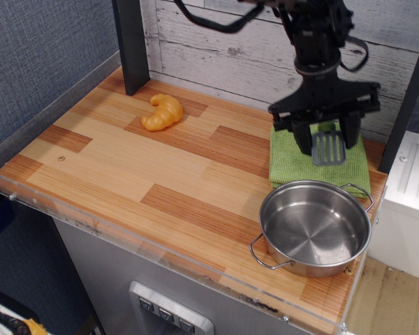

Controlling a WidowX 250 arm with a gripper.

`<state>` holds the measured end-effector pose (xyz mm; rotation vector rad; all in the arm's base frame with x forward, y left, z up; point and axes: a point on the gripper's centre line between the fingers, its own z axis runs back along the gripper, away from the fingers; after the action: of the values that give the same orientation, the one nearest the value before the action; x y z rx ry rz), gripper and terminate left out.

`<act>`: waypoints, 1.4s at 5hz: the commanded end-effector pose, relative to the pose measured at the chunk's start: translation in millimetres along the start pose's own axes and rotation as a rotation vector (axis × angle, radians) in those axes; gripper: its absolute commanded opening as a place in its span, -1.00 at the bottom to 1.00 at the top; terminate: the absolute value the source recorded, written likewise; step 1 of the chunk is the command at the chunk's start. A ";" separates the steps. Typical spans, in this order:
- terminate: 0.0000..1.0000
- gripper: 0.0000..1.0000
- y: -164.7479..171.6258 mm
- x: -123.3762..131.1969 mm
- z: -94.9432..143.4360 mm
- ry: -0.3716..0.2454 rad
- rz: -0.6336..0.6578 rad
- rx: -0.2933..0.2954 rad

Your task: Take the green spatula and put it on the green towel

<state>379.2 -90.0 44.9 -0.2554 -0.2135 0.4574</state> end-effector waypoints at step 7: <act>-1.00 1.00 12.7 6.0 15.0 0.043 0.011 0.135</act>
<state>380.5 -73.0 23.0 -0.1050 -0.0686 0.4707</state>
